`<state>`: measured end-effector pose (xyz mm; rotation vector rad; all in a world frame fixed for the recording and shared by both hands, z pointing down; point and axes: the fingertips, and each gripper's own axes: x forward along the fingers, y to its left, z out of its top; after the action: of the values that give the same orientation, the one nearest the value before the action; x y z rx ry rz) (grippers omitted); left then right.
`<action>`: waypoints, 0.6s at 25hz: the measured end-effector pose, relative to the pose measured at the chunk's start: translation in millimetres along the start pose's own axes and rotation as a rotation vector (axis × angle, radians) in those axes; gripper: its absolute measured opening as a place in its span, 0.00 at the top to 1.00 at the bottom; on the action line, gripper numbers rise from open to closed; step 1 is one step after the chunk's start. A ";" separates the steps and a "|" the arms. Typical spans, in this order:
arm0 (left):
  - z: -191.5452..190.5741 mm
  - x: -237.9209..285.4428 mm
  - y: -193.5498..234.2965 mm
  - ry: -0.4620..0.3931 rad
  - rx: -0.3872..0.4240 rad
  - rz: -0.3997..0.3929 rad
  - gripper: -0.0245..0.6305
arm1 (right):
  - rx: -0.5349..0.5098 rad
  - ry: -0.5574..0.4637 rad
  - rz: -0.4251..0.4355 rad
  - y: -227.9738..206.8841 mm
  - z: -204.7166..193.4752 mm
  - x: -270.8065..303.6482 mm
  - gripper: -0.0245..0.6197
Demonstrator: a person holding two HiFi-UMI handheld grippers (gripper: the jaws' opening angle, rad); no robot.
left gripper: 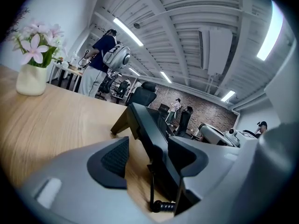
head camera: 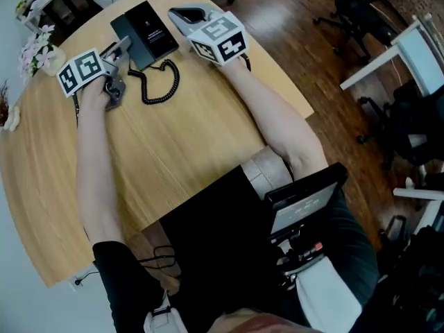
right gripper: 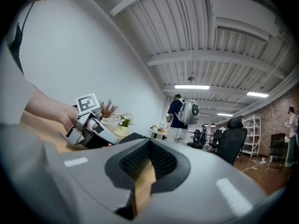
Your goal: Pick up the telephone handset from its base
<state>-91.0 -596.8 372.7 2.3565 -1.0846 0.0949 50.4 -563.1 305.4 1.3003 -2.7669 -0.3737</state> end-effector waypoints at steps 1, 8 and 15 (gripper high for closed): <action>2.0 -1.2 0.2 -0.006 -0.009 0.008 0.58 | 0.002 0.005 0.014 2.6 0.3 1.6 0.96; 3.3 -1.7 -8.1 0.006 0.023 0.043 0.58 | 0.022 0.020 0.025 5.5 1.1 -3.8 0.96; -5.0 10.0 -13.2 0.023 0.030 0.012 0.58 | 0.019 0.037 0.017 1.2 -9.0 -7.8 0.96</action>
<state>-74.0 -594.1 373.9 2.3694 -1.0937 0.1437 55.9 -558.1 314.7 1.2733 -2.7557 -0.3201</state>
